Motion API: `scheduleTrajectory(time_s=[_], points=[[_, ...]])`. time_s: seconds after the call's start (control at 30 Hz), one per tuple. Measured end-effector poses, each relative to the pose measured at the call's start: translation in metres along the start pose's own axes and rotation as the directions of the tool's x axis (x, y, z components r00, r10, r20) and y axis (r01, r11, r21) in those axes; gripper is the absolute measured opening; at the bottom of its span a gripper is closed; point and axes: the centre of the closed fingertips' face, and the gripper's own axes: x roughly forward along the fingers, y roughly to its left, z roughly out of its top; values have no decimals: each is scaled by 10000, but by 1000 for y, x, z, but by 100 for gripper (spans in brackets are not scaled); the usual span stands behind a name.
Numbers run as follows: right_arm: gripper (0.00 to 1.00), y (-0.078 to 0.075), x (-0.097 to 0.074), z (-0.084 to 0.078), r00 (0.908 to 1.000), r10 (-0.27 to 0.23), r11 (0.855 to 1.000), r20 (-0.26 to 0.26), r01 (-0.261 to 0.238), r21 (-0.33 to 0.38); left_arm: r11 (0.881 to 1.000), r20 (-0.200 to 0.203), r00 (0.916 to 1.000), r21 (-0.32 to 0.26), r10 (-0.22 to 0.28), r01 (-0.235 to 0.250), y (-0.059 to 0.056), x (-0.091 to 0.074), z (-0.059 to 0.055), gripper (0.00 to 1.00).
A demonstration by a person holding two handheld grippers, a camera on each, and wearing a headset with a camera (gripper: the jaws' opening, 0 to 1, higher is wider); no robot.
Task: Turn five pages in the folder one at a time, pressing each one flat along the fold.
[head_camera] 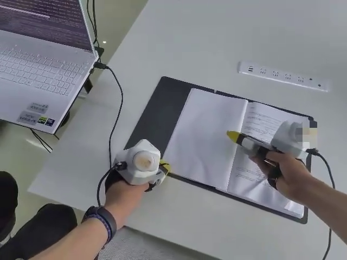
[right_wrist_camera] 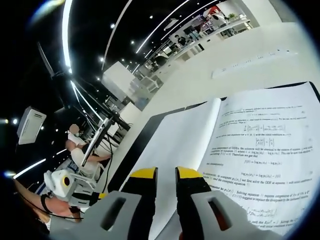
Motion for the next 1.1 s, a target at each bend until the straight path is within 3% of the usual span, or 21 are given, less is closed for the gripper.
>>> scheduleTrajectory(time_s=[0.13, 0.2, 0.47, 0.83, 0.97, 1.1], points=[[7, -3, 1, 0, 10000, -43, 10000, 26, 43, 74, 10000, 14, 10000, 11, -9, 9, 0, 0, 0, 0], [5, -4, -1, 0, 9999, 19, 9986, 146, -26, 523, 9999, 25, 10000, 112, -55, 55, 0, 0, 0, 0], [0, -8, 0, 3, 9997, 145, 9979, 205, -158, 635, 9999, 10, 10000, 156, -62, 62, -1, 0, 0, 0], [0, -23, 11, 28, 9966, -104, 9936, 818, 11, 1125, 9999, 38, 10000, 91, -43, 42, -2, -1, 0, 0], [0, -33, 14, 44, 9890, -523, 9872, 1387, 303, 1565, 9999, 74, 10000, 116, -60, 59, -1, -1, 0, 0], [0, -37, 20, 54, 9861, -623, 9873, 1542, 383, 1539, 10000, 101, 9999, 82, -36, 35, -2, -2, 0, 0]])
